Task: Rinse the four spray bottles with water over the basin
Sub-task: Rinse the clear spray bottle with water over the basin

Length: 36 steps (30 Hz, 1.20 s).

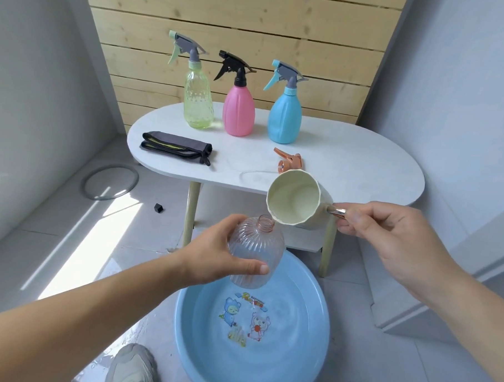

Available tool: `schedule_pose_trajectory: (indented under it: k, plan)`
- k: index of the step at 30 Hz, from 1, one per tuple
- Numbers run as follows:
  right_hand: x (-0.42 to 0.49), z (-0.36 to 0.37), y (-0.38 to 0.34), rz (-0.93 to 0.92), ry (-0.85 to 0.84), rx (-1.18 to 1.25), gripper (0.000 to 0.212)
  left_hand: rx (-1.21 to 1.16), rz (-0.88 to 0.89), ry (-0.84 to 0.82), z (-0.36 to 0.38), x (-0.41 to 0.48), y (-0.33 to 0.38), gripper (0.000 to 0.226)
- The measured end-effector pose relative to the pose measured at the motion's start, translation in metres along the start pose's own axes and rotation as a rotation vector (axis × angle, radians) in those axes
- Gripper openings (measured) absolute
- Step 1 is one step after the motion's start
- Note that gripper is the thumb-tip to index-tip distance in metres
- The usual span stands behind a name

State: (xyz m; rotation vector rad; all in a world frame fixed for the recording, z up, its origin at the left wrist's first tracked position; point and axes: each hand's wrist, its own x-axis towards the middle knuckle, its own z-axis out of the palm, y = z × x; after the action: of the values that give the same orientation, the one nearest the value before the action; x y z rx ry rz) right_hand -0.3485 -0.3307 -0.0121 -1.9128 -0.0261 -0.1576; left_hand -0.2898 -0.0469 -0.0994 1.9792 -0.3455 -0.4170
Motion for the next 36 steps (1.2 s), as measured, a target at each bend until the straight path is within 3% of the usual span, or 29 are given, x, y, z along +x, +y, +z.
schedule_pose_trajectory:
  k: [36]
  plan:
    - [-0.002,0.011,-0.009,-0.089,-0.004,-0.138,0.016,0.009,-0.015,-0.041,-0.002,-0.006,-0.013,0.095]
